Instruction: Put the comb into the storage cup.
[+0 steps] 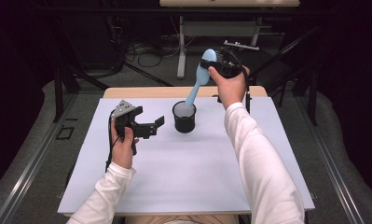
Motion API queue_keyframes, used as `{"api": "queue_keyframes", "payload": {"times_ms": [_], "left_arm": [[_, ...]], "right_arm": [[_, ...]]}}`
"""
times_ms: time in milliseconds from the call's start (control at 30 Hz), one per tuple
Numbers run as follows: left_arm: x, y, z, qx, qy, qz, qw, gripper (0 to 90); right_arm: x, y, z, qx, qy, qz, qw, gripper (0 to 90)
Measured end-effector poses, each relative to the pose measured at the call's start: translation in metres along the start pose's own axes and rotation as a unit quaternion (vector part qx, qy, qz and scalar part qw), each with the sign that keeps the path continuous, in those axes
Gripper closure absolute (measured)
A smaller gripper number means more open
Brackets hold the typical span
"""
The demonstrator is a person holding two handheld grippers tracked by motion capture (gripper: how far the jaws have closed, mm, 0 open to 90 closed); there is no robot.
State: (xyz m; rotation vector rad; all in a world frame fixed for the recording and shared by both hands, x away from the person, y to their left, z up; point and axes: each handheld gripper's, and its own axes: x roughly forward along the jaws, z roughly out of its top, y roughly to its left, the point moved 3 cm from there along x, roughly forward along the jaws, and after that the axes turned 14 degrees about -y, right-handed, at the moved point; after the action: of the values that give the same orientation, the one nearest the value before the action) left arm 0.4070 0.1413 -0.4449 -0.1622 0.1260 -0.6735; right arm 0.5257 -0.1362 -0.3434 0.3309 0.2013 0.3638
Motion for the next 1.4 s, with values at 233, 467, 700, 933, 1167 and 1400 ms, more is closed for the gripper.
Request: {"api": "queue_keyframes", "payload": {"times_ms": [233, 467, 700, 933, 1167, 1400], "left_arm": [[0.001, 0.000, 0.000, -0.001, 0.001, 0.001, 1.0000, 0.4], [0.000, 0.001, 0.001, -0.001, -0.002, 0.002, 1.0000, 0.4], [-0.003, 0.003, 0.001, -0.001, -0.002, 0.006, 1.0000, 0.4], [-0.005, 0.005, 0.001, -0.001, -0.001, 0.010, 0.9999, 0.4], [-0.007, 0.006, 0.001, -0.002, -0.003, 0.013, 0.9999, 0.4], [-0.007, 0.007, 0.001, -0.002, -0.003, 0.013, 0.9999, 0.4]], "right_arm": [[0.002, 0.004, -0.005, -0.010, 0.003, 0.002, 0.9999, 47.9], [0.004, 0.009, -0.011, -0.030, -0.003, 0.004, 0.9995, 47.9], [0.006, 0.013, -0.015, -0.037, -0.007, 0.004, 0.9993, 47.9], [0.010, 0.017, -0.019, -0.050, -0.005, 0.007, 0.9987, 47.9], [0.012, 0.019, -0.022, -0.055, -0.005, 0.007, 0.9984, 47.9], [0.013, 0.019, -0.026, -0.060, -0.004, 0.007, 0.9982, 47.9]]}}
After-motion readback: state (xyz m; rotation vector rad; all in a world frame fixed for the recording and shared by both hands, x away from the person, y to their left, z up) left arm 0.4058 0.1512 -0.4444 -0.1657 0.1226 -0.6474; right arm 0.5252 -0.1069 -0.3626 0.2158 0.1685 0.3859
